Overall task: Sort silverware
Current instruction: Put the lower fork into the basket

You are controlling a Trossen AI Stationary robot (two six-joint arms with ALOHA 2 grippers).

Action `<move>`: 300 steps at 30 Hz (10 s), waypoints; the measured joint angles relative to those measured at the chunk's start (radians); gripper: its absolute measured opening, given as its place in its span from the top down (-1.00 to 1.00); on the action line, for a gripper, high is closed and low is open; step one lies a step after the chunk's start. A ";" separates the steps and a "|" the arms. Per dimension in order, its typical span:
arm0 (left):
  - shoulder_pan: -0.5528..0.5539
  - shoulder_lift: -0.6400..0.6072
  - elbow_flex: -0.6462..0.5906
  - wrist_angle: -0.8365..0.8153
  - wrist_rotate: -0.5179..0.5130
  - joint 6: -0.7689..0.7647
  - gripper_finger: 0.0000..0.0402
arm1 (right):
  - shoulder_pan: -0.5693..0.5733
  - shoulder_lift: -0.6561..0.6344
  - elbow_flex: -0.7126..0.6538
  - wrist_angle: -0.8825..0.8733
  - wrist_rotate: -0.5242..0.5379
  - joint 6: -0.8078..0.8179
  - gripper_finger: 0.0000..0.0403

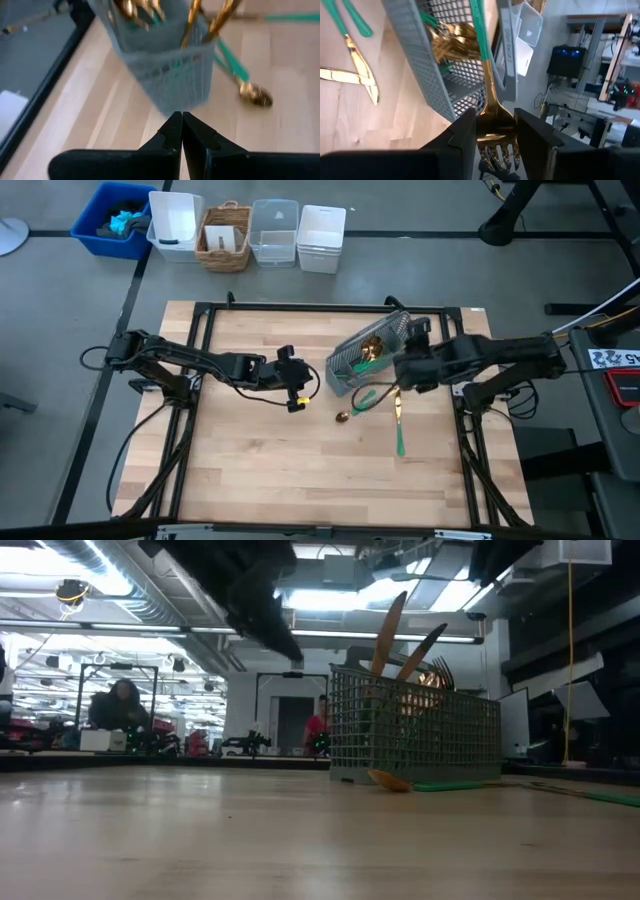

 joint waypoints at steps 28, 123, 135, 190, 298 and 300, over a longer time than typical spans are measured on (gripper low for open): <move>0.113 0.038 0.000 0.690 0.214 0.137 0.98 | -0.075 -0.012 0.000 0.134 -0.038 -0.098 0.39; 0.205 0.058 0.000 0.624 0.232 0.033 1.00 | -0.075 -0.049 0.151 0.027 0.031 0.308 0.38; 0.213 0.058 0.000 0.640 0.238 0.053 1.00 | -0.075 -0.584 -0.453 0.604 0.058 0.579 0.38; 0.012 0.056 0.000 0.882 0.295 0.231 1.00 | -0.075 -0.819 -1.115 2.124 -0.625 0.134 0.80; 0.123 0.057 0.000 0.640 0.268 0.066 0.38 | -0.075 -0.574 -1.114 1.607 0.144 0.340 0.75; 0.123 0.057 0.000 0.640 0.268 0.066 0.38 | -0.075 -0.572 -1.114 1.606 0.145 0.340 0.67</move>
